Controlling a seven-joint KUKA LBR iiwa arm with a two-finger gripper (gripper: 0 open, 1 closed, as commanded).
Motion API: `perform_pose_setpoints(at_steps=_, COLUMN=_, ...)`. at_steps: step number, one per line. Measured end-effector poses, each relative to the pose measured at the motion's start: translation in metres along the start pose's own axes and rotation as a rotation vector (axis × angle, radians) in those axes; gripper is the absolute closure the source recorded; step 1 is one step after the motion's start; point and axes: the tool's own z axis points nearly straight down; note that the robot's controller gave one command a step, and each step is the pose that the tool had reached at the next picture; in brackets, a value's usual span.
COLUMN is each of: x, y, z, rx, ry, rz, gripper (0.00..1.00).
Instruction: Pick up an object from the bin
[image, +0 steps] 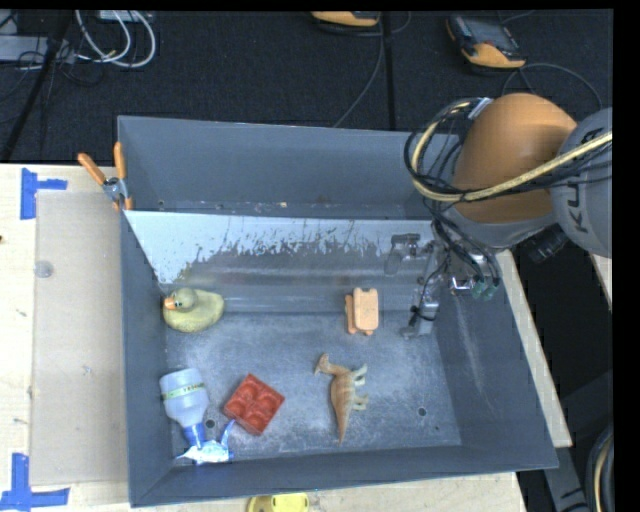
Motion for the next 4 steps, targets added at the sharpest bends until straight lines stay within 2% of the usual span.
perform_pose_setpoints(at_steps=1, x=-0.011, y=0.003, z=0.046, rx=0.001, ry=-0.008, rz=-0.032, gripper=0.00)
perform_pose_setpoints(at_steps=2, x=0.004, y=0.009, z=0.089, rx=-0.001, ry=0.002, rz=-0.043, gripper=0.00)
perform_pose_setpoints(at_steps=3, x=0.007, y=0.014, z=0.102, rx=0.001, ry=-0.001, rz=-0.164, gripper=0.00)
perform_pose_setpoints(at_steps=4, x=0.005, y=0.021, z=0.117, rx=-0.001, ry=-0.002, rz=-0.341, gripper=0.00)
